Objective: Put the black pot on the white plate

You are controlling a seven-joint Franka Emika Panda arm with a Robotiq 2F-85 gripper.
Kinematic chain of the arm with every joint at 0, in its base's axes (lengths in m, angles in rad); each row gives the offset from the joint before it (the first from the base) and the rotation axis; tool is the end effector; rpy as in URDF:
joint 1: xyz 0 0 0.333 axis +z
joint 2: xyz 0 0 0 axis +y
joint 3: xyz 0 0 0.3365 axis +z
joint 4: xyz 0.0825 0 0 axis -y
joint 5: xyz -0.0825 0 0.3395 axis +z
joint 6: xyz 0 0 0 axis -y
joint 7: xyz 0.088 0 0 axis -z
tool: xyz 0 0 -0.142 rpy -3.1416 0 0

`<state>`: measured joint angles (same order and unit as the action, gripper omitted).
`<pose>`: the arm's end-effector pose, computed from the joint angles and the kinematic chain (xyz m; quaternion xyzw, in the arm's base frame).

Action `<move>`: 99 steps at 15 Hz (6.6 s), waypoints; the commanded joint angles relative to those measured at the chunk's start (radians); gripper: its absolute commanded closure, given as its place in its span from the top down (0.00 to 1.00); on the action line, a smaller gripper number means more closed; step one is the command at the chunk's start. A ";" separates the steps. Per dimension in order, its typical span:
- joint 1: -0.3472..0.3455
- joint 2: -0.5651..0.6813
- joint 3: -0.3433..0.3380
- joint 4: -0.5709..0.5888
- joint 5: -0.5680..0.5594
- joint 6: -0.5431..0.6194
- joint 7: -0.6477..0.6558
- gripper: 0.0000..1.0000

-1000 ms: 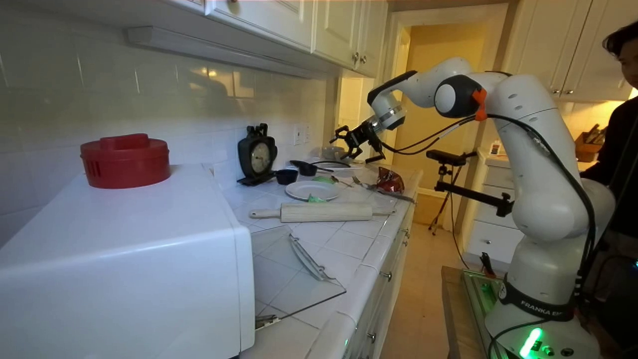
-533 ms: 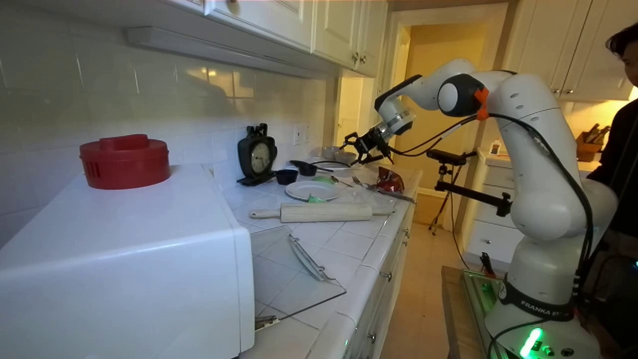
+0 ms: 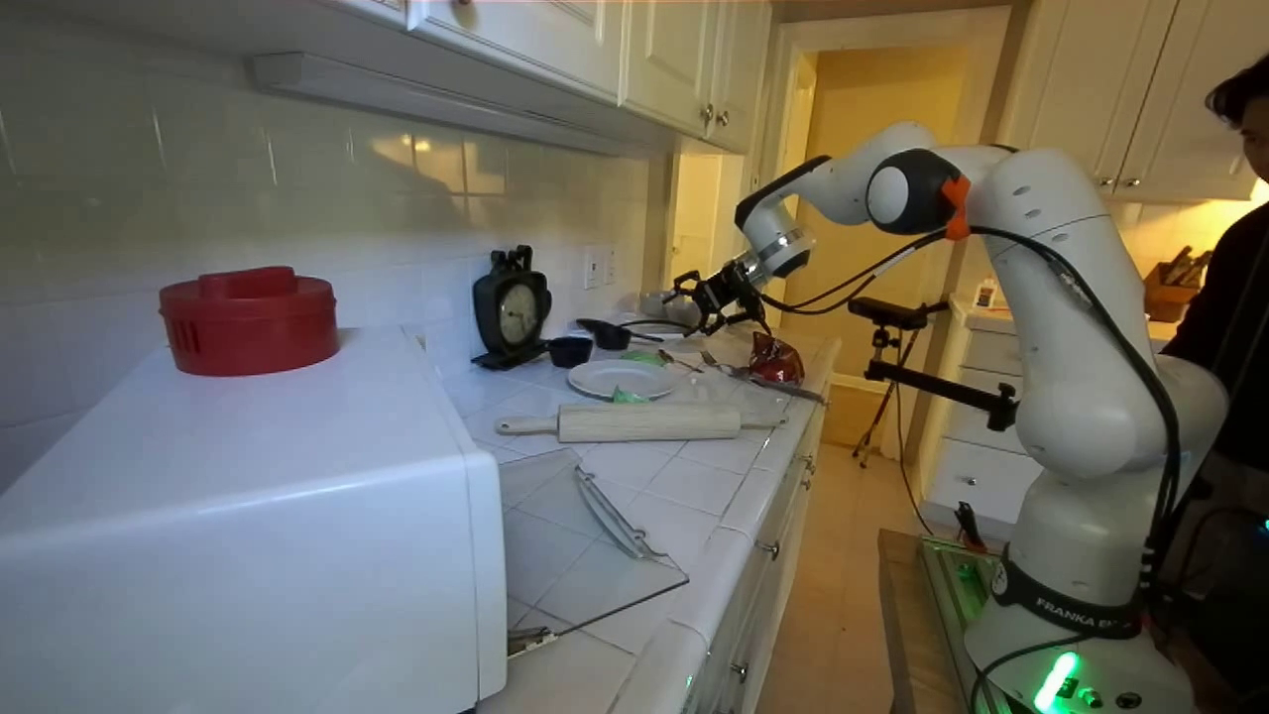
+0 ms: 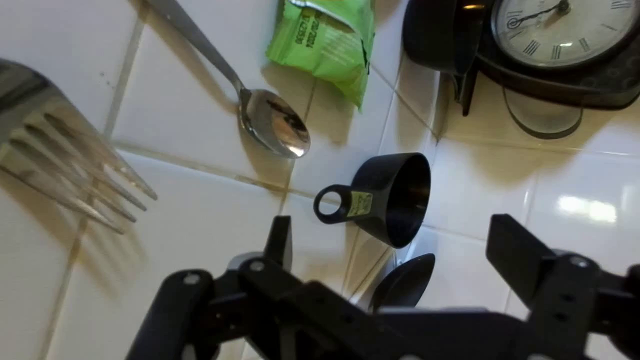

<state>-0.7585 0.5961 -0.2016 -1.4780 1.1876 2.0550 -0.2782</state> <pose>0.4905 -0.5130 0.3740 -0.7272 0.5212 -0.2618 0.3618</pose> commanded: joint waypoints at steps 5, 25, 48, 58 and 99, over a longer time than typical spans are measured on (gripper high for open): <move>0.016 0.071 0.005 0.068 0.023 0.034 0.040 1.00; 0.055 0.095 0.011 0.064 0.013 0.135 0.020 0.68; 0.134 -0.182 -0.032 -0.257 -0.002 0.244 -0.055 0.02; 0.275 -0.414 -0.095 -0.530 -0.027 0.493 -0.091 0.02; 0.492 -0.738 0.118 -0.685 1.227 0.958 -1.254 0.02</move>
<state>-0.2401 -0.0981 -0.1311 -2.1648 2.2289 2.9631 -1.3366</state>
